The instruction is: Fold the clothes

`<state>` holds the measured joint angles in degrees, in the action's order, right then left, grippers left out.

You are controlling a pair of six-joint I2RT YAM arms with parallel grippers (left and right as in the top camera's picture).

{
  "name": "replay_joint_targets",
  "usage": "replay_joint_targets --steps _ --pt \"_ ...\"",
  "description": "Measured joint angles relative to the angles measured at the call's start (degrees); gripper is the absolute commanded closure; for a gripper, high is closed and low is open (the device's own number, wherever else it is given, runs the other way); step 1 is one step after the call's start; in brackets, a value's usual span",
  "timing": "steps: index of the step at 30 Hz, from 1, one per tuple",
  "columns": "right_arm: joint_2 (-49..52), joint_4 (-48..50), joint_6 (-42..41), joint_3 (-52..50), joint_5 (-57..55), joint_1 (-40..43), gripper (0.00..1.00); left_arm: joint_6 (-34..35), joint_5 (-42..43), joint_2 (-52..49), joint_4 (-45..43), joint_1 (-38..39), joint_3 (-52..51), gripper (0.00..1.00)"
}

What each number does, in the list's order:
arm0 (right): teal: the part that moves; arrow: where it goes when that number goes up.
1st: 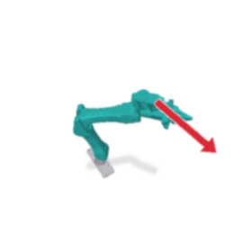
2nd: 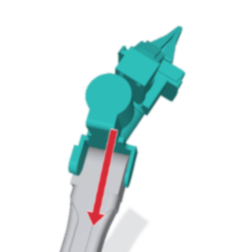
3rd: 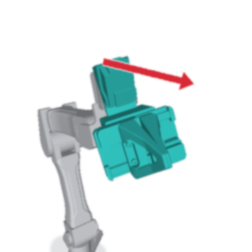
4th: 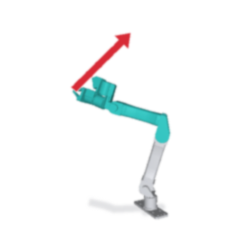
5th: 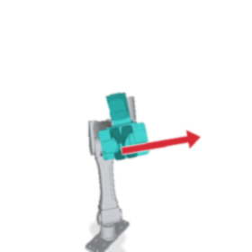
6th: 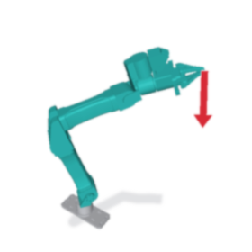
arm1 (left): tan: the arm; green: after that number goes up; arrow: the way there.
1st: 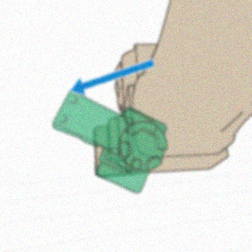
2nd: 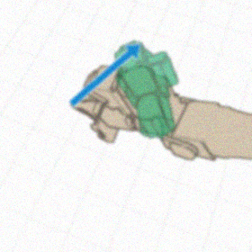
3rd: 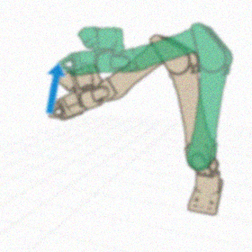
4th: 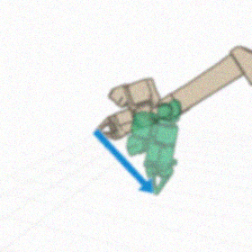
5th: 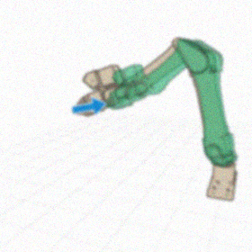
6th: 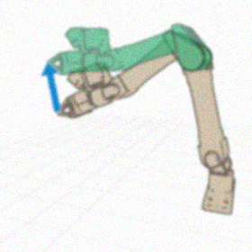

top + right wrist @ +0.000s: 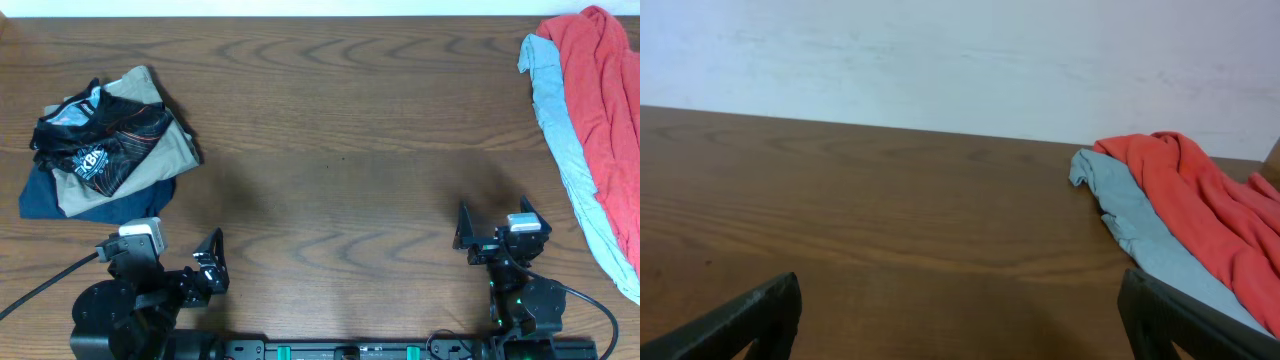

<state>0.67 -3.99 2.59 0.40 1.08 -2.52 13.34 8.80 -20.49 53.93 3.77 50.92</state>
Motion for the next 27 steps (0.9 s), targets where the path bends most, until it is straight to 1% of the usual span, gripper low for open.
replay_joint_targets --steps 21,27 --pt "0.0 0.0 0.0 0.0 0.0 0.0 0.01 -0.02 0.0 0.02 0.0 0.0 0.0 0.02" --pt "0.0 -0.02 0.0 0.0 0.0 0.0 0.01 -0.7 -1.03 1.7 2.89 0.0 -1.31 0.02"
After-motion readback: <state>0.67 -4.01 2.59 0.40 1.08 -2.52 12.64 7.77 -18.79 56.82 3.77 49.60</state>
